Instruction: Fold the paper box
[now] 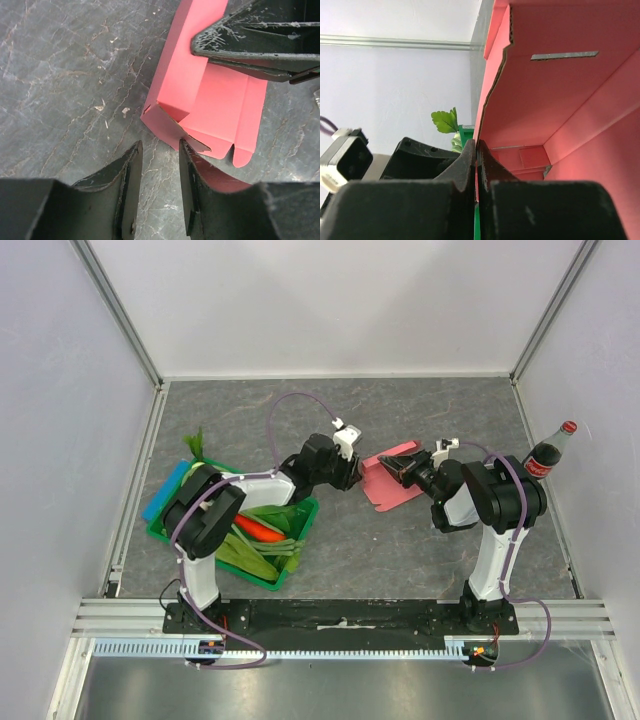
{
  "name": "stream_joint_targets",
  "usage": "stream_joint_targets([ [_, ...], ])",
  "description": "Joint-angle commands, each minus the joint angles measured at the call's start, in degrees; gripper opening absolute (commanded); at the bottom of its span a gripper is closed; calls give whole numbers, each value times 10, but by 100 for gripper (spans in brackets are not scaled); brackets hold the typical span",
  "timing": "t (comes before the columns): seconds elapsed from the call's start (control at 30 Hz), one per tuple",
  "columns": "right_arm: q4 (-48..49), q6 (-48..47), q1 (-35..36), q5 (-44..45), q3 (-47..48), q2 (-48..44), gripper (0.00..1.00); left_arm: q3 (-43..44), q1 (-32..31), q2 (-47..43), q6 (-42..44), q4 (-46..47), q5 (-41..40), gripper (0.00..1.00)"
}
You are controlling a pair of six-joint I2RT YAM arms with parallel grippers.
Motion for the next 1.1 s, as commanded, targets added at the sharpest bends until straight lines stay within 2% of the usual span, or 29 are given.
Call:
stream_joint_targets([
  [0.0, 22, -42, 11, -29, -12, 8, 1, 19, 15, -14, -100, 17, 54, 43],
  [0.1, 21, -31, 10, -29, -8, 9, 2, 8, 7, -18, -68, 31, 65, 49],
  [0.2, 23, -4, 11, -21, -8, 9, 1, -8, -6, -17, -17, 59, 16, 49],
  [0.27, 20, 7, 11, -15, -8, 10, 1, -28, -10, -14, 34, 97, 15, 49],
  [0.33, 15, 16, 11, -12, -4, 9, 1, -24, -14, -9, 77, 83, -15, 49],
  [0.47, 0, 22, 10, -5, 2, 9, 0, -10, -14, 8, 102, 59, -32, 49],
  [0.67, -14, 42, 14, 11, -8, 4, 0, 0, -13, 25, 78, 82, -16, 50],
  [0.87, -37, 41, 24, 23, -5, -11, 0, 35, -15, 35, -23, 120, 20, 49],
  [1.0, -43, 41, 31, 29, -12, -18, 0, 48, -13, 35, -57, 133, -37, 49],
  [1.07, -47, 39, 34, 34, -22, -22, 0, 53, -13, 37, -60, 127, -37, 49],
])
